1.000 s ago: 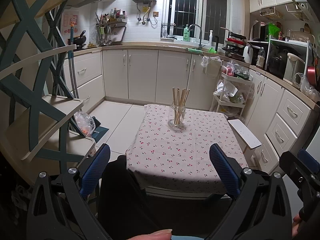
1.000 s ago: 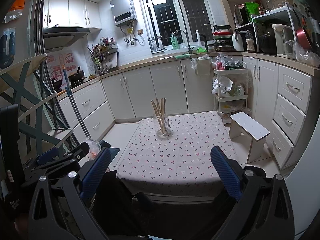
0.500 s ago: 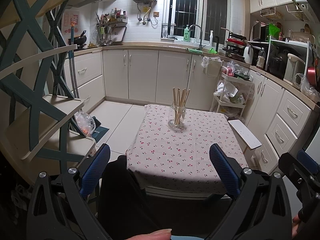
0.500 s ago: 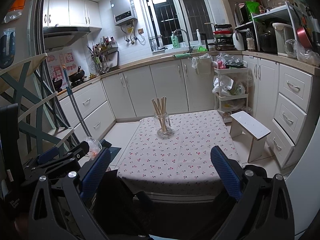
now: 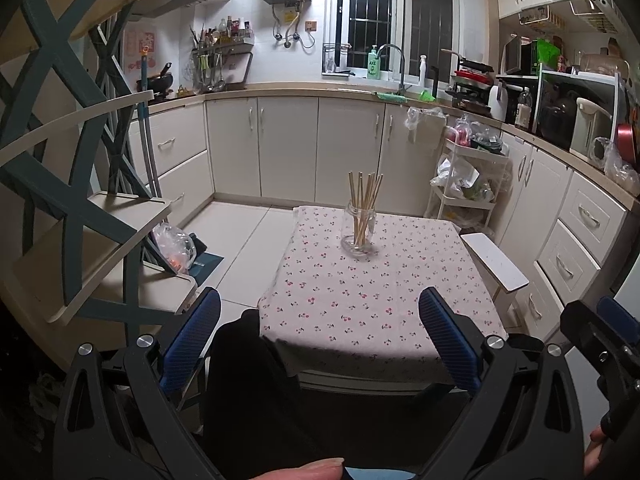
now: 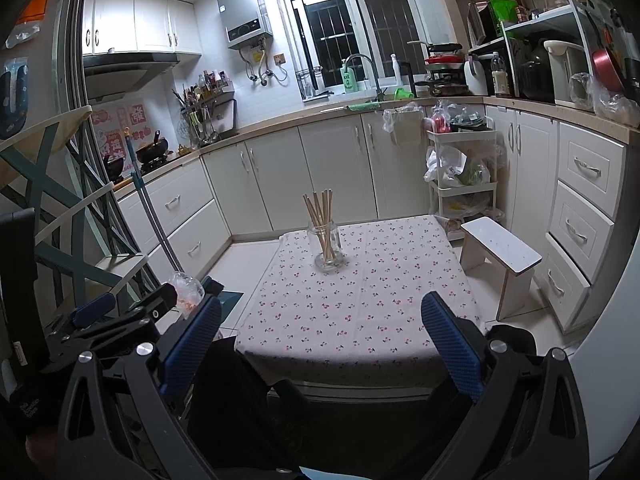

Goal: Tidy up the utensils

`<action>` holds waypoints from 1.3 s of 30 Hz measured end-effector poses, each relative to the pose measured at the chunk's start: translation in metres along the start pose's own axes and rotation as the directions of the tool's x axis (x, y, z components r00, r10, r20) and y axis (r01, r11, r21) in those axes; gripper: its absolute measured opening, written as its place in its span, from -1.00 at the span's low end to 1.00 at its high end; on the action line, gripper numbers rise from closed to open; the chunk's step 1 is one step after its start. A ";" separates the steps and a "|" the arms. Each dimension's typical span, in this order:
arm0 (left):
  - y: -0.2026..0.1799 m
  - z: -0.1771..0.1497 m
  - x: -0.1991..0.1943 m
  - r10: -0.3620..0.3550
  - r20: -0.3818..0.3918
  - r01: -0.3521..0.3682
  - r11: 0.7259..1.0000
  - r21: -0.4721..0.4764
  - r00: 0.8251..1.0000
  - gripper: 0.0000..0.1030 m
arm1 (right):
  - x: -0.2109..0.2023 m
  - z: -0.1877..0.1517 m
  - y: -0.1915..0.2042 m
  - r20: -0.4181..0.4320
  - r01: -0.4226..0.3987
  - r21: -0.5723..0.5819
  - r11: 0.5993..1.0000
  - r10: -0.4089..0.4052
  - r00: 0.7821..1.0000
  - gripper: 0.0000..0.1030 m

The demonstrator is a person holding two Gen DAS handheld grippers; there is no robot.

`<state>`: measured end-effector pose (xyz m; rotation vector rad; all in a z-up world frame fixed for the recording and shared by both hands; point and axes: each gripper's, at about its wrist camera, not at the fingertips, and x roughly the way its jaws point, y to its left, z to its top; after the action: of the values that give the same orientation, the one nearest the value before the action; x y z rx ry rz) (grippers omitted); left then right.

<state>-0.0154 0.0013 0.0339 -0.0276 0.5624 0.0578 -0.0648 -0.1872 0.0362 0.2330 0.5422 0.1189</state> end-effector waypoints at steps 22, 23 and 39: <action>0.002 0.001 0.000 -0.001 -0.003 0.001 1.000 0.018 1.000 0.85 | 0.000 0.001 -0.001 -0.005 -0.002 0.002 1.000 0.002 1.000 0.86; 0.002 0.001 0.000 0.000 -0.001 0.000 1.000 0.021 1.000 0.85 | 0.000 0.001 -0.001 -0.005 -0.002 0.003 1.000 0.002 1.000 0.86; 0.005 0.000 0.003 0.015 -0.007 -0.015 1.000 0.021 1.000 0.85 | 0.000 -0.001 0.000 -0.009 -0.003 0.005 1.000 0.004 1.000 0.86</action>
<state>-0.0129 0.0061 0.0324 -0.0036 0.5702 0.0662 -0.0652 -0.1870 0.0354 0.2380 0.5512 0.1222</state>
